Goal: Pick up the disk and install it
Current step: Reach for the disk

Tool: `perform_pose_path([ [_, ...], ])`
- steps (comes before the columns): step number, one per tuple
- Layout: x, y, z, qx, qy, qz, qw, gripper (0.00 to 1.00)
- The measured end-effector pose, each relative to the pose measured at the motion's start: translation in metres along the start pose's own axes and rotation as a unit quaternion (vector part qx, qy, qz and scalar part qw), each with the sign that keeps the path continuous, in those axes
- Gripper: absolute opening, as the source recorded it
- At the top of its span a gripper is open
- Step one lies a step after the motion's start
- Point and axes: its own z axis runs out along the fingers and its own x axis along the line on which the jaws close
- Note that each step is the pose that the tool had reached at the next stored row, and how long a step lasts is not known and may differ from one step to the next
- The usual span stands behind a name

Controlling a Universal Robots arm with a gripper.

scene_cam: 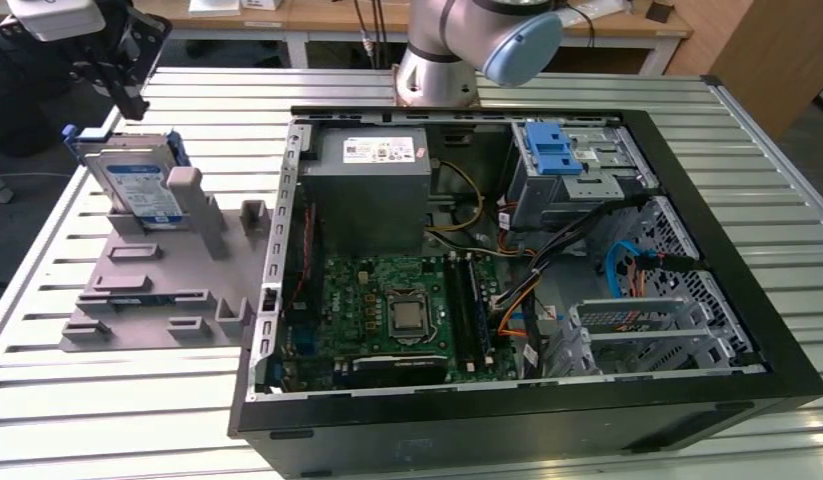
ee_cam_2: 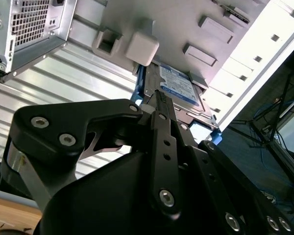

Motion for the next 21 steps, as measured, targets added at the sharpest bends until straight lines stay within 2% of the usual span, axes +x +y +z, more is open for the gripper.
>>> perform_pose_path([
  [12,0.0256,0.0082,0.0037,0.0001,0.0008,0.000,1.0000,0.11],
  [21,0.0414,0.0114,0.0073,0.0003,0.0038,0.000,1.0000,0.11],
])
